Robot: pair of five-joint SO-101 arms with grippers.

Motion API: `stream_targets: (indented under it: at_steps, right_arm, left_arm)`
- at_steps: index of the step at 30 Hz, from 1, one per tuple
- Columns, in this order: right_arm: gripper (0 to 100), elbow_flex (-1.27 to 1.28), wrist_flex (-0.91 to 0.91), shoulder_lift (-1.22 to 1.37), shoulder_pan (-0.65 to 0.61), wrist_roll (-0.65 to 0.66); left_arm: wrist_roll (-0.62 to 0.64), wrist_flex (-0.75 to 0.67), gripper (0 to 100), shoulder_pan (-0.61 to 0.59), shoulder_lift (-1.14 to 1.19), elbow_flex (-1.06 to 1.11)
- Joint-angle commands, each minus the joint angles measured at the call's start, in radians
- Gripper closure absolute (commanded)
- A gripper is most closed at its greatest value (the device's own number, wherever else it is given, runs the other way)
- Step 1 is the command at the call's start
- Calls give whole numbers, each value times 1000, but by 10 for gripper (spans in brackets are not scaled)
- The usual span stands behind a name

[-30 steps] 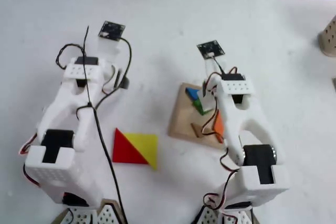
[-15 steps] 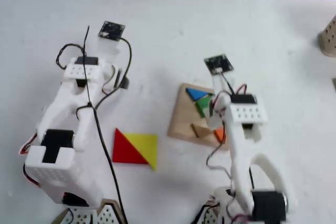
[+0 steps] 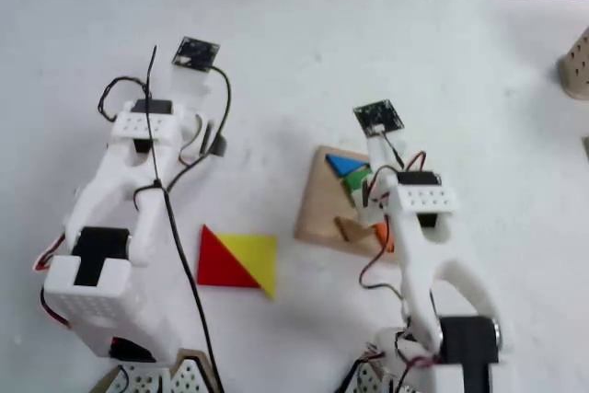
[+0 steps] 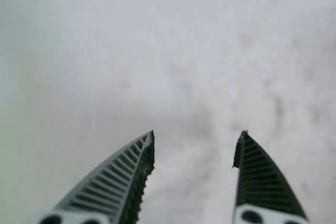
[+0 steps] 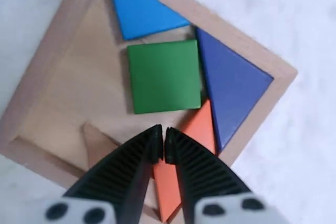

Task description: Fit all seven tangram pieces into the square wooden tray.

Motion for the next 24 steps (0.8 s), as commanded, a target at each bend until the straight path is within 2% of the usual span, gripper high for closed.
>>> stream_targets:
  at_steps: [1,15,20,24]
  right_arm:
    - [979,-120,-7,84,2,2]
    - [979,-327,18,280,-2,-6]
    - [979,-288,151,133,-8,-11]
    - [979,-150,130,-5,-30,-26]
  left_arm:
    - [3,-21,752,-8,-62,-5]
    - [3,-21,752,-8,-62,-5]
    - [3,-21,752,-8,-62,-8]
    - [3,-21,752,-8,-62,-8]
